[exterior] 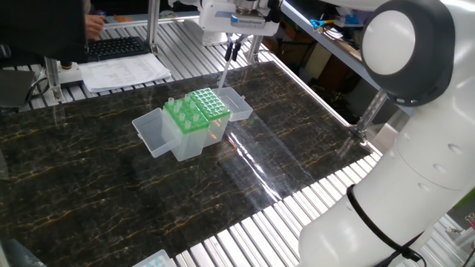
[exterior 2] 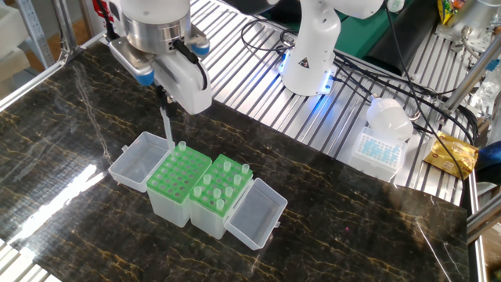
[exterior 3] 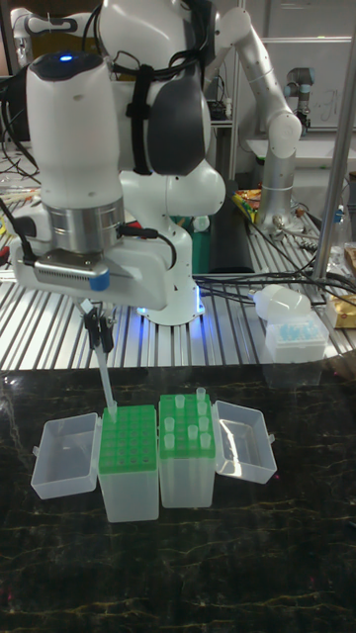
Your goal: Transfer all large pipette tips from one holder to another
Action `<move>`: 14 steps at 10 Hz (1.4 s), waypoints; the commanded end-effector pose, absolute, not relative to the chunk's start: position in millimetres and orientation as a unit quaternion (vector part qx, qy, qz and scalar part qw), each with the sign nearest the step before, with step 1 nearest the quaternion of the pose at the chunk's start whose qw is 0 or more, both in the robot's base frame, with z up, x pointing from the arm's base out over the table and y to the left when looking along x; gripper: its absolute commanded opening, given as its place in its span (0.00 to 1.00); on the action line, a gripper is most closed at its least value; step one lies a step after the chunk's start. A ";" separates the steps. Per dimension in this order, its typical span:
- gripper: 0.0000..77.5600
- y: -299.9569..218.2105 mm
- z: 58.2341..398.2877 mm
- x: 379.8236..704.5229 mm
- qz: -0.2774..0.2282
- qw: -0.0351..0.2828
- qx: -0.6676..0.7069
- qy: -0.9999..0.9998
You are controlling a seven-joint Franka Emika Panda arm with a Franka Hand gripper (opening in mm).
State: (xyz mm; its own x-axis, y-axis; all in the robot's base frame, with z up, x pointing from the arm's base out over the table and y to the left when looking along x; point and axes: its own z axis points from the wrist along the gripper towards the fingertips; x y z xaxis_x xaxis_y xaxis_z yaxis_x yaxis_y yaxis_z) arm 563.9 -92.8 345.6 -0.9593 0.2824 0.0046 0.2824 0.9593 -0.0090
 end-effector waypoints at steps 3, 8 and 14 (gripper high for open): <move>0.02 -95.8 342.8 563.7 0.002 0.001 -0.139 -0.990; 0.02 -97.0 341.2 563.1 0.003 -0.002 -0.137 -0.991; 0.02 -97.5 339.6 551.7 0.003 -0.001 -0.144 -0.990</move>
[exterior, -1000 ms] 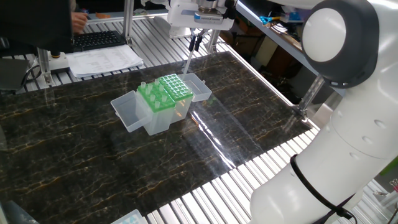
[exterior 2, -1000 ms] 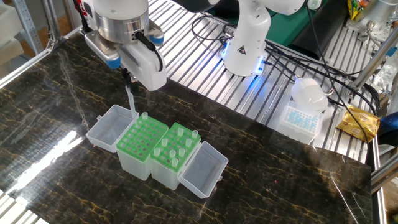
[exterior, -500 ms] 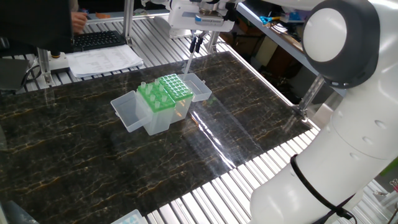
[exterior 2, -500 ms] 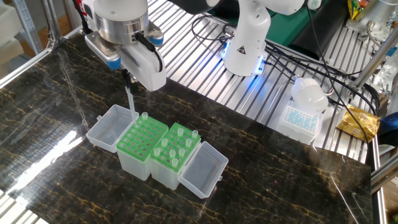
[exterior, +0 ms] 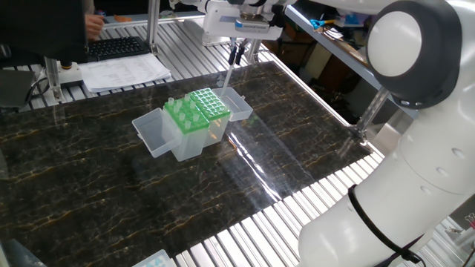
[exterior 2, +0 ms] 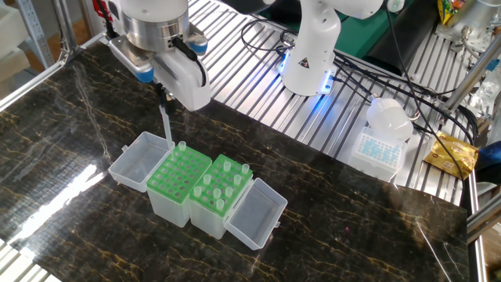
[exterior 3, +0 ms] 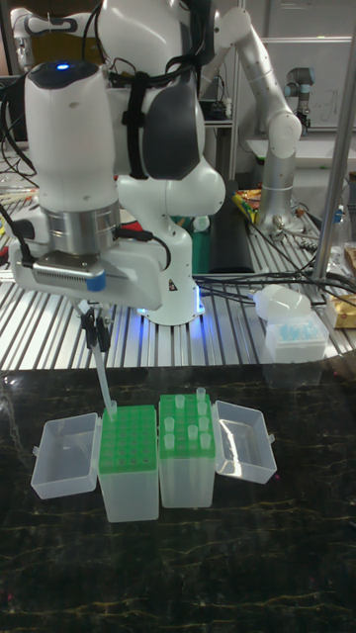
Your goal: Transfer all large pipette tips from one holder to another
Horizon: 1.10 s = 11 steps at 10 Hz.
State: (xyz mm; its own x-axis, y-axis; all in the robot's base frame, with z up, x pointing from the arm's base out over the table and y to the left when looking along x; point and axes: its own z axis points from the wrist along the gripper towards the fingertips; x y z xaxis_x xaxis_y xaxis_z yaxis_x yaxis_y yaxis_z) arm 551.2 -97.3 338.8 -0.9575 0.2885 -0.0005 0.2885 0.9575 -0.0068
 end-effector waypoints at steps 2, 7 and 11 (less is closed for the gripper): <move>0.02 -97.4 338.1 552.8 0.002 -0.001 -0.145 -0.989; 0.02 -97.4 328.8 555.2 -0.004 -0.004 -0.145 -0.989; 0.02 -100.2 321.0 555.4 -0.005 -0.007 -0.142 -0.990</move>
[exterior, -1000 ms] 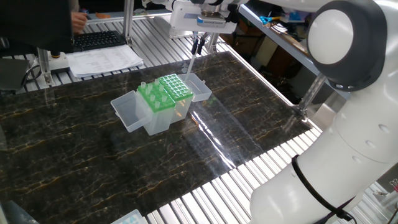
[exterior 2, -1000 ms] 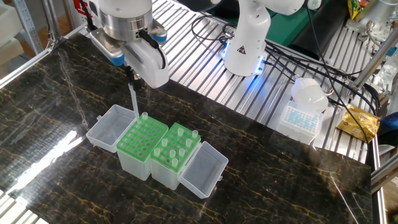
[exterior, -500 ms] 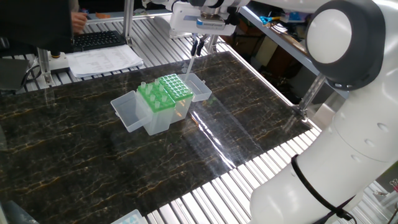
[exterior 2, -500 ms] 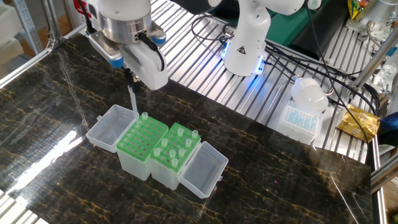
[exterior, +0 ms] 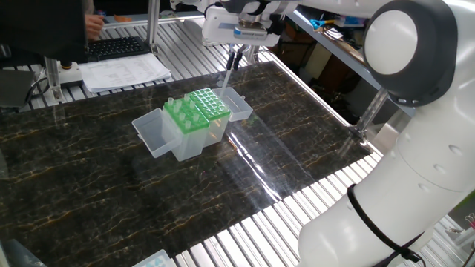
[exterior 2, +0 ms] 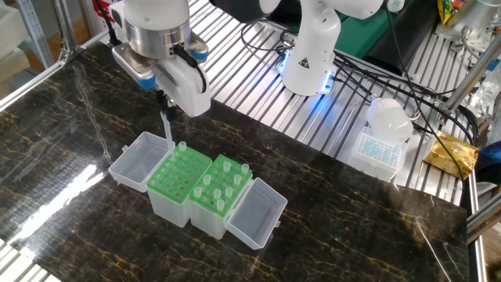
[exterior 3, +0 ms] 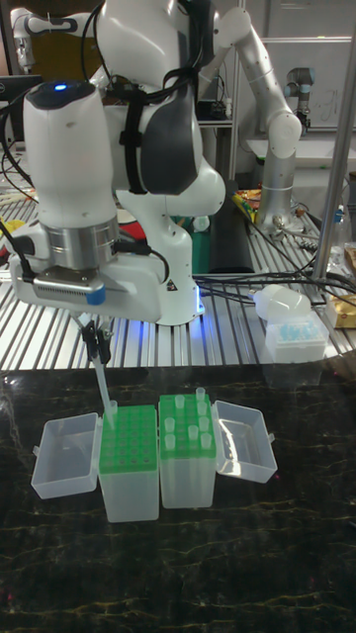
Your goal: Transfer all large pipette tips from one holder to another
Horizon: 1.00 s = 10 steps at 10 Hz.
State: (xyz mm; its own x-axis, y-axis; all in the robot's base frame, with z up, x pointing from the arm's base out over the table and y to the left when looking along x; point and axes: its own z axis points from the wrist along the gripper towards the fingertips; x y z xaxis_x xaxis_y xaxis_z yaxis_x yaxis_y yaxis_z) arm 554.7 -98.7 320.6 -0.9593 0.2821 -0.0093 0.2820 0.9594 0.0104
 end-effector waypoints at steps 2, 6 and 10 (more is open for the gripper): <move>0.02 -100.4 317.5 554.3 0.007 0.007 0.143 0.990; 0.02 -93.9 301.0 552.3 0.009 0.016 0.147 0.989; 0.02 -95.9 283.2 552.6 0.011 0.029 0.138 0.990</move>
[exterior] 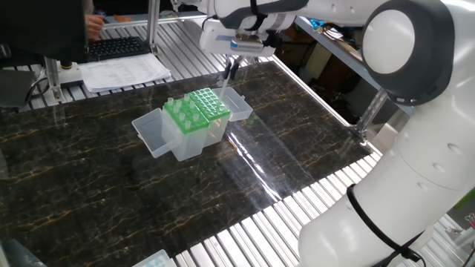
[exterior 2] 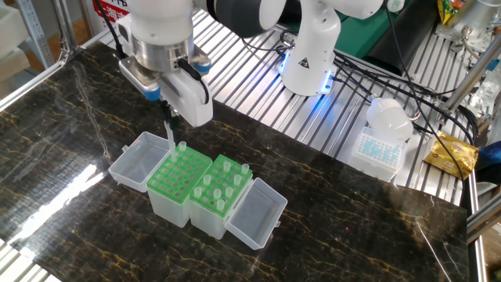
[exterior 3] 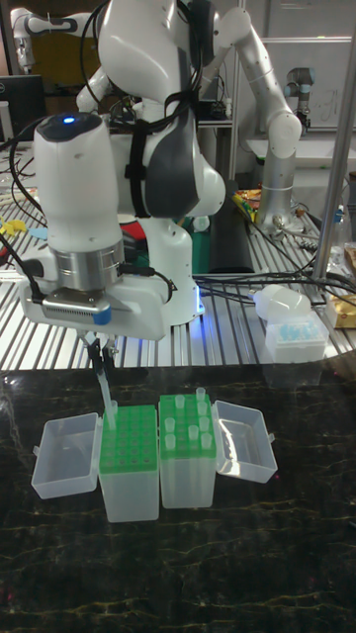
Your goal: Transfer all large pipette tips from one holder to another
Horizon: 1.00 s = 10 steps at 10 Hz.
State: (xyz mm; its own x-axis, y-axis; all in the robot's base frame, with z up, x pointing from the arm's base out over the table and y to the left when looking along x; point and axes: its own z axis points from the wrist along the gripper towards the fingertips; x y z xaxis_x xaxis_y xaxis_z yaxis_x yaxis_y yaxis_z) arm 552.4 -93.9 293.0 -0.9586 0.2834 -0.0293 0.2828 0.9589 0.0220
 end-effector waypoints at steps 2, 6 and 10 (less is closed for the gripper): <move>0.02 -97.0 280.0 553.0 0.015 0.029 0.141 0.990; 0.02 -96.8 279.6 553.1 0.017 0.028 0.145 0.989; 1.00 -96.8 279.6 553.1 0.017 0.028 0.145 0.989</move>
